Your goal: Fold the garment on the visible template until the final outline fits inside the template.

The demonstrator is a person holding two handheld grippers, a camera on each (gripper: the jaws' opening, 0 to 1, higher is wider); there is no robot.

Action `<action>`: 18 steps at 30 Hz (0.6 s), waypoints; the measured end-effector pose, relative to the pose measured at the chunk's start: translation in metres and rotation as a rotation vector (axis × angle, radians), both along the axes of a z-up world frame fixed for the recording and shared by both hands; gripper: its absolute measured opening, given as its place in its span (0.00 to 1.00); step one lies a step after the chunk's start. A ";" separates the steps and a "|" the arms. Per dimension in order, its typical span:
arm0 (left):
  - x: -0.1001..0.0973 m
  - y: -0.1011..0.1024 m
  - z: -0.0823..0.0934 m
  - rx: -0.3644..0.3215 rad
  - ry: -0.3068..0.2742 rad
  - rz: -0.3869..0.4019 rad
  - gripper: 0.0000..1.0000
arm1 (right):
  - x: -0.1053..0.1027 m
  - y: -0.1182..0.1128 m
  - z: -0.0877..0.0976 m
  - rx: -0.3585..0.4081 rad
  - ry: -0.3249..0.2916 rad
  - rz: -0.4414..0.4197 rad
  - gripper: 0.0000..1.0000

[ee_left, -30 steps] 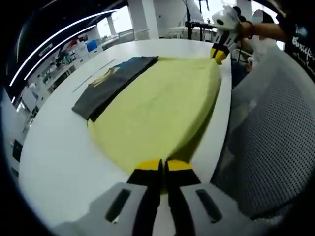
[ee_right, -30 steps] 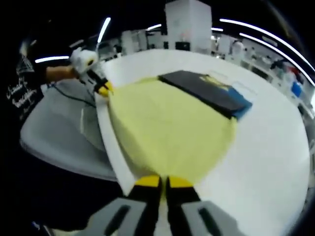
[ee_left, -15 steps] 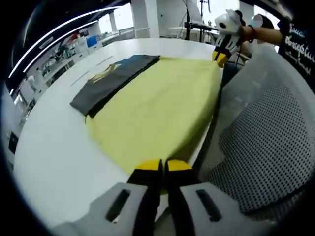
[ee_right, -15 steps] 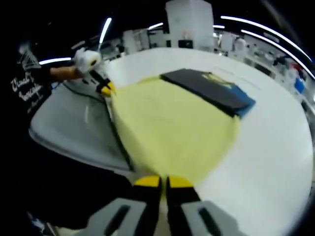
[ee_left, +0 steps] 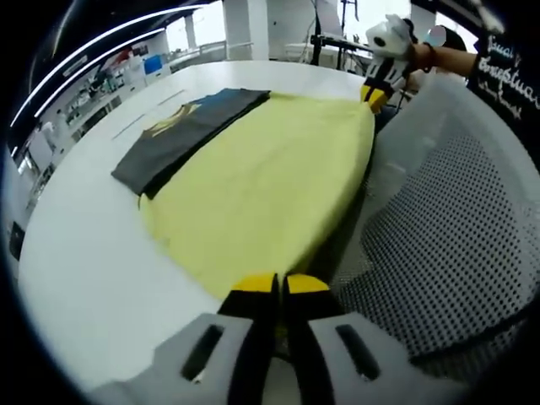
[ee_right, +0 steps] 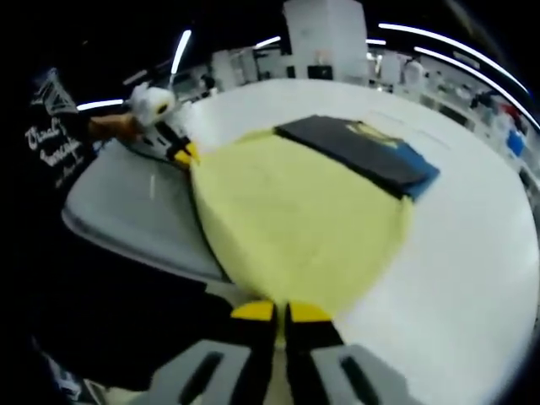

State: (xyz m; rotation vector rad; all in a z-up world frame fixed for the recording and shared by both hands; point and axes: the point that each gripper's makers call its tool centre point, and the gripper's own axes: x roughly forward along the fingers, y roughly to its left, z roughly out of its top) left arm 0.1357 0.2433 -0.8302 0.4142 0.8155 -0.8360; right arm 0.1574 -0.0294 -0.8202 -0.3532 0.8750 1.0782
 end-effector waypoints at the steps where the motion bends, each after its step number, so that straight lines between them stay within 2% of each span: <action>1: -0.001 0.000 0.000 0.000 0.001 -0.001 0.00 | 0.000 0.000 0.001 0.001 0.000 0.001 0.00; 18: -0.007 0.003 0.006 -0.014 0.028 0.001 0.00 | -0.007 -0.002 0.007 0.006 0.012 0.027 0.00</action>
